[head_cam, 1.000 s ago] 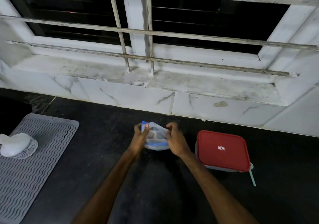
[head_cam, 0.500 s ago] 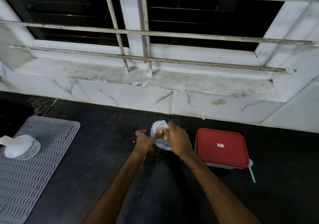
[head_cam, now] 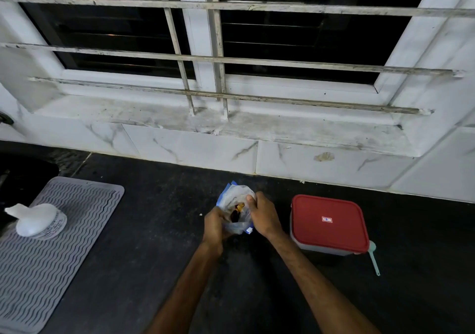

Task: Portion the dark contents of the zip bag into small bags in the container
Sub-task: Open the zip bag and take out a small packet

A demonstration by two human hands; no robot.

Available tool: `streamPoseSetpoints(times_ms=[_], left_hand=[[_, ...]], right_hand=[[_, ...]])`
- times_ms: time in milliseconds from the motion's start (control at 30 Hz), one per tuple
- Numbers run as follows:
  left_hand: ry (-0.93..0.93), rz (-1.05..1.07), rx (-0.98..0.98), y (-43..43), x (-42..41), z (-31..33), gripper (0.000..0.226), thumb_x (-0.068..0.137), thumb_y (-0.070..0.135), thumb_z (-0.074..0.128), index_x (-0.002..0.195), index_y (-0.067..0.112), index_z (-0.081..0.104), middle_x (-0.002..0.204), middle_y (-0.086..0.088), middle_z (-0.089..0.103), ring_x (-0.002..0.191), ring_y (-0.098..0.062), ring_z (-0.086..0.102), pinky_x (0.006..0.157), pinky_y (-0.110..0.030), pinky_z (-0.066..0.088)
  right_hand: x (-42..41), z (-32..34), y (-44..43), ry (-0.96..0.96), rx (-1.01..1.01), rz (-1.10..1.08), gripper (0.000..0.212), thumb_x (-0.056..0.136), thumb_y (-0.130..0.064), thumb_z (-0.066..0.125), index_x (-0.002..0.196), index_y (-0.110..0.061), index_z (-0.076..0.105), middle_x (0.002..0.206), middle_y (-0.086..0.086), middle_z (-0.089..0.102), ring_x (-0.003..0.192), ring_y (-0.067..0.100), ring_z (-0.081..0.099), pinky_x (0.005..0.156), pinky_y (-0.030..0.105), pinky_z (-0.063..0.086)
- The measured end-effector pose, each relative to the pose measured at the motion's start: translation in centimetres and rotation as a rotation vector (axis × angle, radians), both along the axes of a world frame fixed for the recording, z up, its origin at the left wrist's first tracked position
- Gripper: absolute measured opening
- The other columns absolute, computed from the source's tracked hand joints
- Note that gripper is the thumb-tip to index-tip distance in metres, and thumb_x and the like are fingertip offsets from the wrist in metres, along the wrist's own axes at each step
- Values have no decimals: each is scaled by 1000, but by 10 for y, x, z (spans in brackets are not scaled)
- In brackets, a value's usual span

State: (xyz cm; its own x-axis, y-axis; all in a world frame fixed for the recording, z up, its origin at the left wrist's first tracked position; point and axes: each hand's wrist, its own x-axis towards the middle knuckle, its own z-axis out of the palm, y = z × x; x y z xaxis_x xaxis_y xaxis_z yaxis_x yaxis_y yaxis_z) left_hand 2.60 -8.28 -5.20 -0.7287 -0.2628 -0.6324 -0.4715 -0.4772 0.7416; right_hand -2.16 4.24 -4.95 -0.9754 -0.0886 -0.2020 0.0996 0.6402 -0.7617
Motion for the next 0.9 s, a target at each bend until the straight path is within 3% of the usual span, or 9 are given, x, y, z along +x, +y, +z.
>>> streamPoseSetpoints(times_ms=[133,233,267,367,467,567,633,767,900], left_hand=[[85,-253,-423,-18,-2,-7,52,83,52,67,111,8,63,100,-13,70,88,-24,67,71,-38,56],[19,-332,-849,-26,-4,-13,39,92,39,63,118,11,63,108,-9,68,98,-27,65,83,-39,53],[0,-352,-901,-28,-6,-12,31,94,31,60,116,10,65,107,-11,70,98,-28,66,82,-37,51],[89,-304,-757,-27,-11,-10,19,97,17,57,107,6,69,99,-14,72,93,-27,67,80,-35,51],[201,-331,-651,-25,-11,-3,14,98,22,56,92,16,67,82,2,69,75,-6,66,71,-26,50],[285,-410,-692,-29,-7,-10,7,90,25,69,97,26,67,86,14,70,78,6,66,67,-6,48],[300,-317,-724,-35,-7,-18,23,85,26,74,106,20,68,95,7,71,87,1,66,74,-10,51],[302,-168,-662,-40,-12,-25,43,74,45,71,101,13,64,92,-6,71,85,-18,69,74,-34,56],[294,-202,-657,-37,-19,-25,21,88,14,68,107,8,66,99,-8,72,93,-21,69,82,-36,56]], right_hand=[[-4,2,-1,-18,-47,104,26,91,-35,61,94,-11,52,93,6,63,84,20,60,74,35,47],[-6,3,-1,-46,14,199,24,83,-25,70,95,-11,54,94,5,63,84,20,61,74,37,50],[-6,3,-2,-33,53,209,22,81,-22,69,93,-12,53,91,4,62,81,20,60,71,38,49],[-6,1,-7,89,214,205,16,80,-11,59,84,-15,44,87,3,60,77,24,58,63,38,46],[-6,-1,-10,137,321,186,21,81,0,51,84,-18,38,91,8,62,81,29,61,59,34,41],[-10,-4,-13,75,199,138,22,82,-8,57,96,-19,43,93,4,63,81,25,63,66,38,52],[-17,-4,-14,10,99,111,36,80,-14,66,112,-17,51,99,4,64,88,22,64,77,39,54],[-30,-5,-13,39,146,227,23,79,-19,73,95,-2,71,93,12,62,87,24,61,76,34,47],[-31,-5,-11,55,47,254,14,84,-15,69,90,-2,70,85,8,63,78,20,60,69,31,46]])
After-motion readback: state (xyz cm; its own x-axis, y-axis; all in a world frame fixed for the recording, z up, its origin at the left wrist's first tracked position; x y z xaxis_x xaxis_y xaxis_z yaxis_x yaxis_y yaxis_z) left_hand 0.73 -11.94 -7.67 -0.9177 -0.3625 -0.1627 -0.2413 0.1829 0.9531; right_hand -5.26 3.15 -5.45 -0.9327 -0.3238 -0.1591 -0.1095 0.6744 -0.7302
